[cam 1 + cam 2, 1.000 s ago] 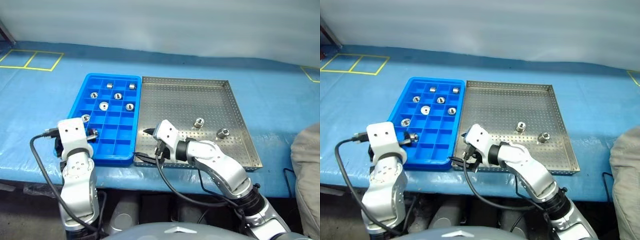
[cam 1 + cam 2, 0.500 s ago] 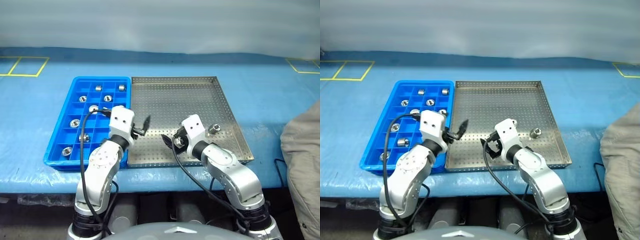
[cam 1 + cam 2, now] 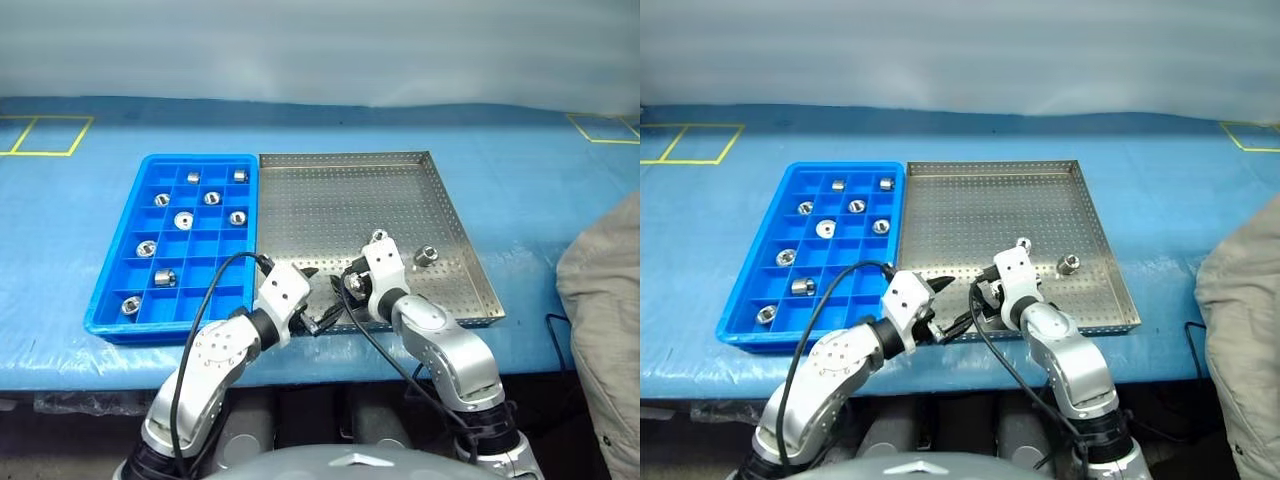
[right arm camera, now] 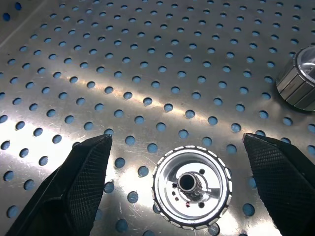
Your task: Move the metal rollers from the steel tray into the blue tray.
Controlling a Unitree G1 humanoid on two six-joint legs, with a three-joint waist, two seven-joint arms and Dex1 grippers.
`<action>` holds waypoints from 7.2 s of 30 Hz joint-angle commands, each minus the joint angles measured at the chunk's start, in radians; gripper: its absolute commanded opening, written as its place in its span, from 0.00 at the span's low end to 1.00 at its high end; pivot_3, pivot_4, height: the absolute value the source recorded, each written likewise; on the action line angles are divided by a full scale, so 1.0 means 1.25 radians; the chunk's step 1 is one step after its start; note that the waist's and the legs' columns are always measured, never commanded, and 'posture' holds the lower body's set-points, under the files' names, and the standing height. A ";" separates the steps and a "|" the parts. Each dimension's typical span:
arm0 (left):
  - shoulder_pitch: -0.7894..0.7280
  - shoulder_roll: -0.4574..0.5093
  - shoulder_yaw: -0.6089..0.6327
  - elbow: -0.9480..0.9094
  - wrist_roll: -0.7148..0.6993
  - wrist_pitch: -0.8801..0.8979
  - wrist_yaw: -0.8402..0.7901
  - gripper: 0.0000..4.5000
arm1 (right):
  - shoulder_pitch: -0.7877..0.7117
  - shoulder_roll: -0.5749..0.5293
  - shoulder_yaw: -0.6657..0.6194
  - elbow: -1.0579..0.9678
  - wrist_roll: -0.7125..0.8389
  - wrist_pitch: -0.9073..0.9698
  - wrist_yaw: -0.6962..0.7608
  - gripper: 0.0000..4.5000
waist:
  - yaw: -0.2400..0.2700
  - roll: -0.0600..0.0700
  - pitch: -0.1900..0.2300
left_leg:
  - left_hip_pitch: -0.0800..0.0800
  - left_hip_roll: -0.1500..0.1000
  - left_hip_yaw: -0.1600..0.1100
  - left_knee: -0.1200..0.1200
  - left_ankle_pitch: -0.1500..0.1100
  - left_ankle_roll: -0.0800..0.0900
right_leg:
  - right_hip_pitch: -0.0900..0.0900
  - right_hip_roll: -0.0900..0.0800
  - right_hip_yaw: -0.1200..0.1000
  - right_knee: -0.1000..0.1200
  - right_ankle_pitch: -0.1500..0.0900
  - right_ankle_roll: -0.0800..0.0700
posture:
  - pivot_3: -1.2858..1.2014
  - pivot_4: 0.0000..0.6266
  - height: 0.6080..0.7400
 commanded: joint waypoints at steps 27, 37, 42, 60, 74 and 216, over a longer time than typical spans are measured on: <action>0.071 -0.078 0.200 -0.131 -0.018 -0.009 0.197 0.89 | -0.375 0.102 0.041 0.224 -0.025 -0.123 0.070 0.38 | 0.041 0.003 0.002 | 0.000 -0.001 -0.001 -0.003 0.000 0.000 | 0.000 0.001 0.000 -0.001 0.001 0.001 | 0.64 0.24 1.00; 0.150 -0.077 0.223 -0.199 -0.006 -0.008 0.257 0.89 | -0.475 0.207 0.062 0.467 -0.041 -0.287 0.109 0.38 | 0.096 0.003 0.002 | 0.001 -0.001 -0.002 -0.009 0.001 -0.002 | -0.001 0.002 -0.001 -0.002 0.001 0.001 | 0.70 0.24 1.00; 0.170 -0.081 0.214 -0.212 -0.007 -0.008 0.276 0.89 | -0.483 0.232 0.069 0.518 -0.044 -0.315 0.136 0.38 | 0.118 0.003 0.002 | 0.001 -0.001 -0.003 -0.011 0.002 -0.003 | -0.001 0.002 -0.002 -0.002 0.000 0.000 | 0.71 0.24 1.00; 0.161 -0.089 0.165 -0.186 -0.002 -0.003 0.287 0.89 | -0.533 0.275 0.061 0.718 -0.047 -0.411 0.171 0.38 | 0.147 0.004 0.002 | 0.002 0.001 -0.004 -0.012 0.003 -0.005 | -0.001 0.002 -0.006 -0.001 -0.003 -0.005 | 0.70 0.24 1.00; 0.231 -0.111 0.177 -0.232 0.015 -0.016 0.333 0.89 | -0.562 0.297 0.070 0.745 -0.046 -0.442 0.197 0.38 | 0.178 0.004 0.003 | 0.002 0.001 -0.006 -0.014 0.002 -0.005 | -0.001 0.002 -0.008 -0.001 -0.002 -0.003 | 0.74 0.24 1.00; 0.146 -0.077 0.147 -0.119 -0.003 -0.073 0.256 0.89 | -0.160 0.011 0.045 0.101 -0.011 -0.132 0.167 0.38 | 0.070 0.005 0.001 | 0.002 0.001 -0.008 -0.010 0.002 -0.008 | 0.001 0.003 -0.007 0.000 -0.005 -0.006 | 0.66 0.24 1.00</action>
